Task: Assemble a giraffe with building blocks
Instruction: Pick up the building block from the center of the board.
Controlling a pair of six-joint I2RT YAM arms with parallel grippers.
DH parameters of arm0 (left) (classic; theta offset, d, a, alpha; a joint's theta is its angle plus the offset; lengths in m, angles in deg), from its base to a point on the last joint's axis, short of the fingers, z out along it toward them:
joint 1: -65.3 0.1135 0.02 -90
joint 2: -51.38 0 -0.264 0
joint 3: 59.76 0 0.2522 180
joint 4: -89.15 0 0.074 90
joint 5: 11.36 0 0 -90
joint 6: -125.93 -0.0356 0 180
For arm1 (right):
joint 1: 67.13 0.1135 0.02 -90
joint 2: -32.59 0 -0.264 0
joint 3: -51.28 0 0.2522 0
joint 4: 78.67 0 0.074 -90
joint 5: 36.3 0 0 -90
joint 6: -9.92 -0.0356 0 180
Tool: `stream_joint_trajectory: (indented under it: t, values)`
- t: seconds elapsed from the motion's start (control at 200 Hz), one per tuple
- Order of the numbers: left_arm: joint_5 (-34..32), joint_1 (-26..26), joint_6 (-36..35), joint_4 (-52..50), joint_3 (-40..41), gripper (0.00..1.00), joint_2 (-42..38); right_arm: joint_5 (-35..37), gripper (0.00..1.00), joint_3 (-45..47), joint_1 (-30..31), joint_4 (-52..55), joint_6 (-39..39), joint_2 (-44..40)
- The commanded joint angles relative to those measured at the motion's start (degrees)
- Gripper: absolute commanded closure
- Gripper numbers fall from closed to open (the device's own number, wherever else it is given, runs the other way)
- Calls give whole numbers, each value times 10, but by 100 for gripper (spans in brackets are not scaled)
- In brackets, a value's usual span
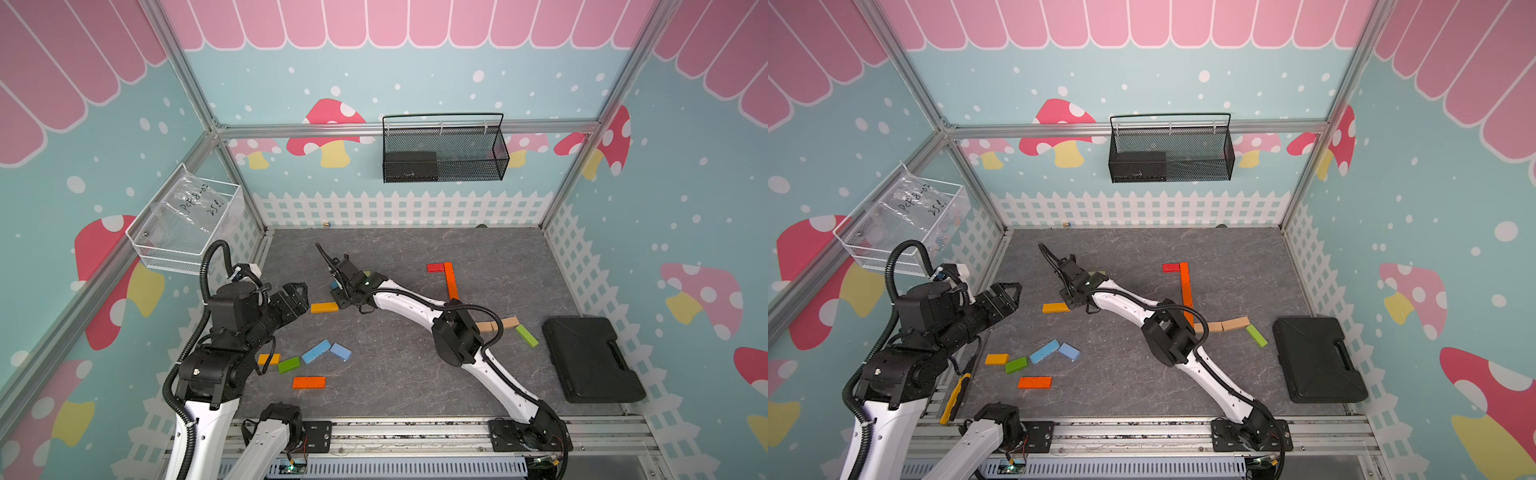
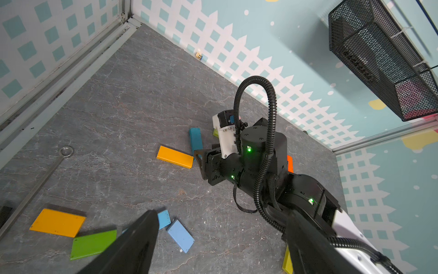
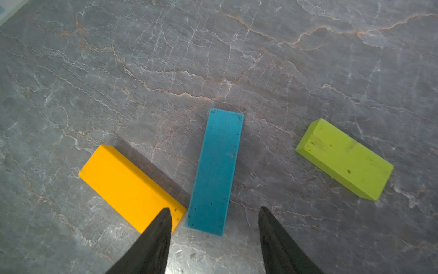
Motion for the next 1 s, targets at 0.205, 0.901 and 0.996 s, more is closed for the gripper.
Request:
stream_joint_trajectory:
  t: [0.205,0.901,0.996]
  values:
    - [11,2,8,11,5,14,-3,26,41,-56,2,-16,-4,57]
    - [15,2,4,19,11,14,9,17,69,-49,-5,15,-17,25]
    - [16,2,4,20,13,14,10,15,69,-7,0,7,-26,-24]
